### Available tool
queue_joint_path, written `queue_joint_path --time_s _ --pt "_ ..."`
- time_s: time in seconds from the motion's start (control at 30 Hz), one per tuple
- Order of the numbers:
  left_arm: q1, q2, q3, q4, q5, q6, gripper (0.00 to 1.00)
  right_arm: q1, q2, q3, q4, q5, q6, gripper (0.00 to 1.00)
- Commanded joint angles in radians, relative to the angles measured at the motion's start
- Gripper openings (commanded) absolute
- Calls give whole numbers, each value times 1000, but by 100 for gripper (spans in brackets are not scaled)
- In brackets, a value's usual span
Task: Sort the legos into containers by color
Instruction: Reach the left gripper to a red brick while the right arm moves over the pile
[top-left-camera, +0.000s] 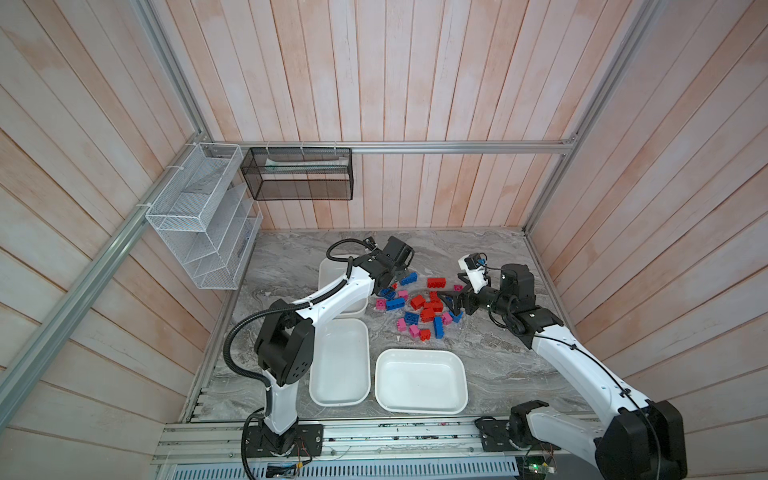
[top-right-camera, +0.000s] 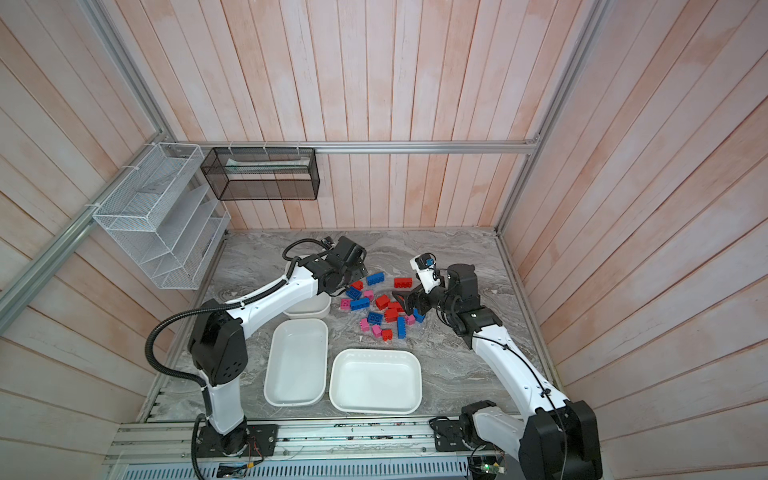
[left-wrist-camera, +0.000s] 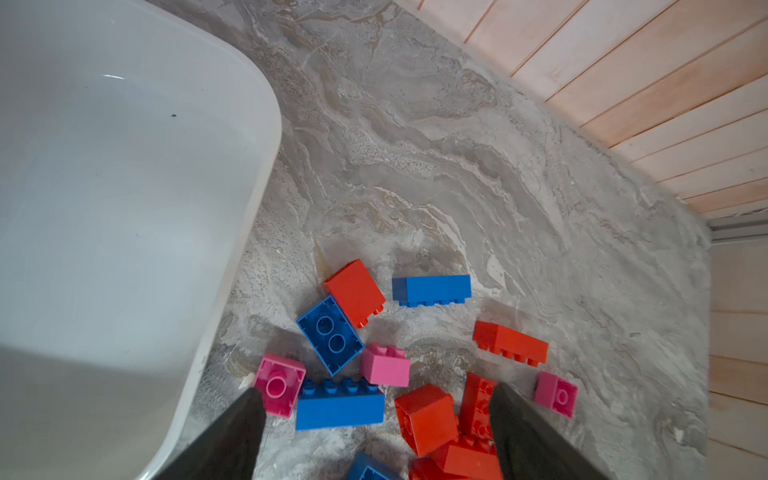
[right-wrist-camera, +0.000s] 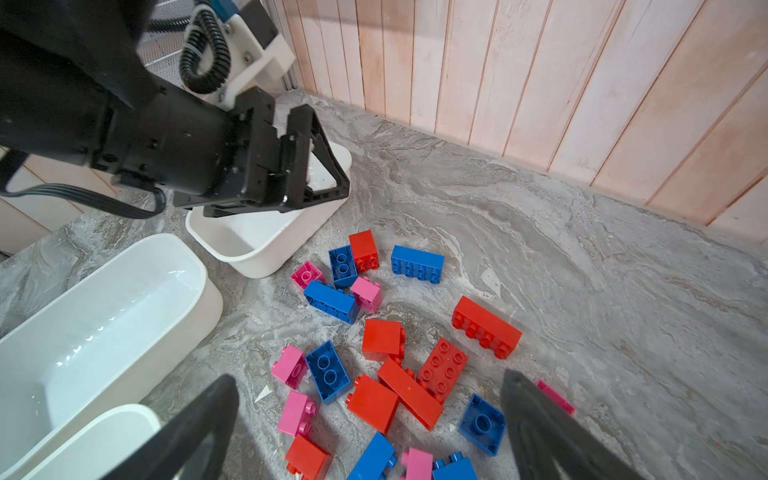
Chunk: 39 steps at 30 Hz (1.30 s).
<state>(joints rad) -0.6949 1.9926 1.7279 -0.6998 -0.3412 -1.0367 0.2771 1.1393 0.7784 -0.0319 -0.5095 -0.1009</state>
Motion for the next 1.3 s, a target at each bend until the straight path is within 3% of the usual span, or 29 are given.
queue_joint_path --time_s 0.0,0.3,0.57,0.87,1.27 --pt "0 63 90 -82 -62 -102 82 -2 14 -3 11 18 4 98" --pt "1 285 324 -257 -108 -301 71 -62 -27 -14 -37 14 -17 98" --pt "4 391 405 -271 -98 -298 70 -81 -46 -53 -42 9 -24 98" --pt "18 427 374 -190 -85 -248 63 -94 -49 -59 -57 3 -34 98" --pt "32 474 399 -143 -62 -176 63 -97 -50 -74 -52 10 -32 98"
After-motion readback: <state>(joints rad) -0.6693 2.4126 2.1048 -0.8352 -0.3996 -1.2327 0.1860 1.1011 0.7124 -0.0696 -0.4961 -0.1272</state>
